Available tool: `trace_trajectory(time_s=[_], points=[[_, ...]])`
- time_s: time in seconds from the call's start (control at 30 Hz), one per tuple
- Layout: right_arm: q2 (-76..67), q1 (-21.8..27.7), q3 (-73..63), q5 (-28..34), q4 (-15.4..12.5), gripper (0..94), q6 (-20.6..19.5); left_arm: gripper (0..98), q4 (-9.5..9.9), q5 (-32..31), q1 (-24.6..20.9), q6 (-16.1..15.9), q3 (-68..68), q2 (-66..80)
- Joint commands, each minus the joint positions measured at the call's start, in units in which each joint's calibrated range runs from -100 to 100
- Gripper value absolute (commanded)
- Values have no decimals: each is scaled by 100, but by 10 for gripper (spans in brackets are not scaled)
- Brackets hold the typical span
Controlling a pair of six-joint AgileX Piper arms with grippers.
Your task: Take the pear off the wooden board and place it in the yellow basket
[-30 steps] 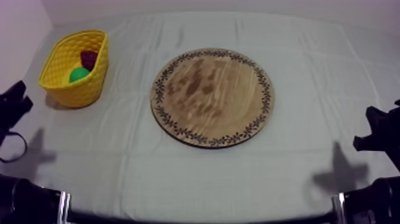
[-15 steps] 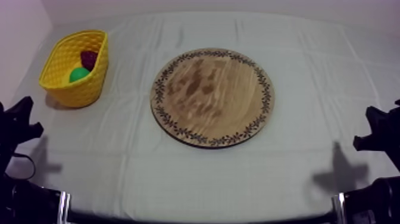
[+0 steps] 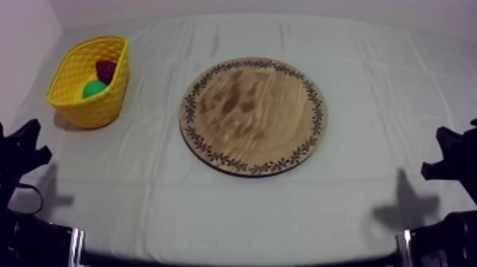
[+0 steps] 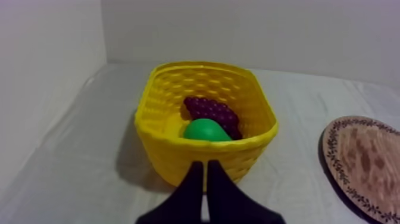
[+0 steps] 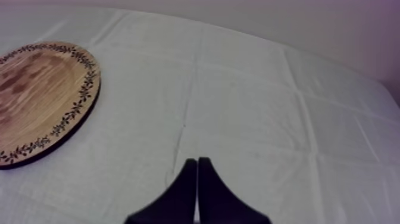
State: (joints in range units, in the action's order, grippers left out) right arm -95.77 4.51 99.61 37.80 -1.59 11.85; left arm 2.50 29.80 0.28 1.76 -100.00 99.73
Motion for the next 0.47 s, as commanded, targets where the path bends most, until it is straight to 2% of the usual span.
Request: trace_trajectory(time_s=[0.0,0.43], points=[[1,1,5,2,0,5,-6,0,-9,16,-2,16,0,1],[1,1,5,2,0,5,-6,0,-16,265,-3,8,7,2]])
